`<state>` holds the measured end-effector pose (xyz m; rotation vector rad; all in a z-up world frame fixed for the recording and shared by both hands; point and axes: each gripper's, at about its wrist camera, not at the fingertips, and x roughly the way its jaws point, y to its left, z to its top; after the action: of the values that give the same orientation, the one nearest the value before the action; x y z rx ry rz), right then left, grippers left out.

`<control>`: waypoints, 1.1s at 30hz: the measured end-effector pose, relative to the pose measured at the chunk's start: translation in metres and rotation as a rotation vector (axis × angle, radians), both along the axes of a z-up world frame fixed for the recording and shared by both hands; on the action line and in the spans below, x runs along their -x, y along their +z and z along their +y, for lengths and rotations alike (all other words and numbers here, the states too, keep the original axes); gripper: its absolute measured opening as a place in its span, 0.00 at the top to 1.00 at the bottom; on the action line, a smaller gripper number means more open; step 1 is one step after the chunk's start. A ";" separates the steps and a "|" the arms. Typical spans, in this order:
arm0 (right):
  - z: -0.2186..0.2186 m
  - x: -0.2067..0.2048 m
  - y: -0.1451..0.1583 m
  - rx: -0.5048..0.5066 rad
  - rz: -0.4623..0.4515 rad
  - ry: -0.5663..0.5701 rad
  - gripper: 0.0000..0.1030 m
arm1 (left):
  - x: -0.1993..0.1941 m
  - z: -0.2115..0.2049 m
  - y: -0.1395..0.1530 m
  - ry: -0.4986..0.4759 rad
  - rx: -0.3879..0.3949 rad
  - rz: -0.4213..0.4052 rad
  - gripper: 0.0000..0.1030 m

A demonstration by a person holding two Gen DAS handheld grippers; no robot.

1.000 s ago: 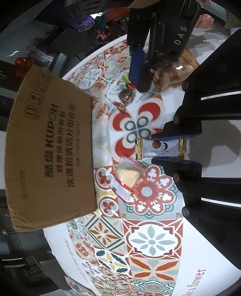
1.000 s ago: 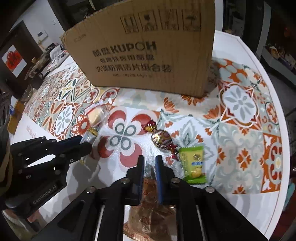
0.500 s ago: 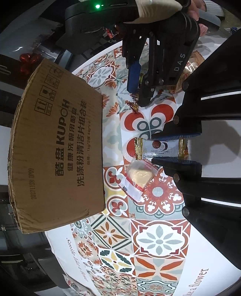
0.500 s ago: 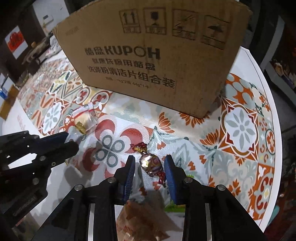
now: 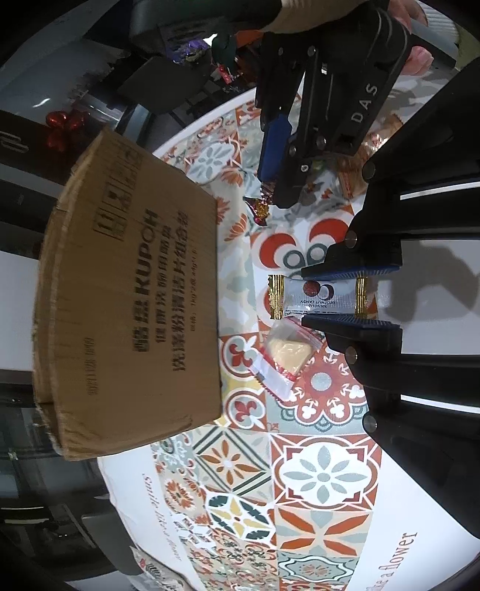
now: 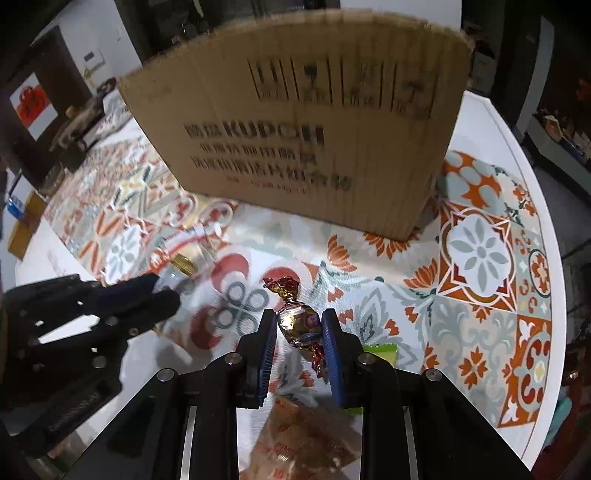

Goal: Organize snacks
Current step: 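Carry the bar and chocolate over the box and open both tools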

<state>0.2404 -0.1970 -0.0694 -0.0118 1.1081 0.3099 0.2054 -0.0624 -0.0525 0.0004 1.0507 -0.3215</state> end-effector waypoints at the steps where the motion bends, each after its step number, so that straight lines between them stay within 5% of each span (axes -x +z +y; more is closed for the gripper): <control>1: 0.000 0.002 0.006 -0.006 -0.014 -0.007 0.74 | 0.001 0.000 0.005 -0.002 0.002 -0.010 0.82; 18: -0.008 0.018 0.106 -0.114 -0.237 -0.082 0.74 | 0.008 0.004 0.103 -0.037 0.042 -0.216 0.82; 33: -0.004 -0.009 0.160 -0.115 -0.333 -0.094 0.74 | -0.037 0.001 0.156 -0.077 0.014 -0.326 0.82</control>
<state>0.2492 -0.2007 0.0909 0.0882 0.7569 0.2752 0.2421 -0.0619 0.1033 0.0784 0.7266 -0.3848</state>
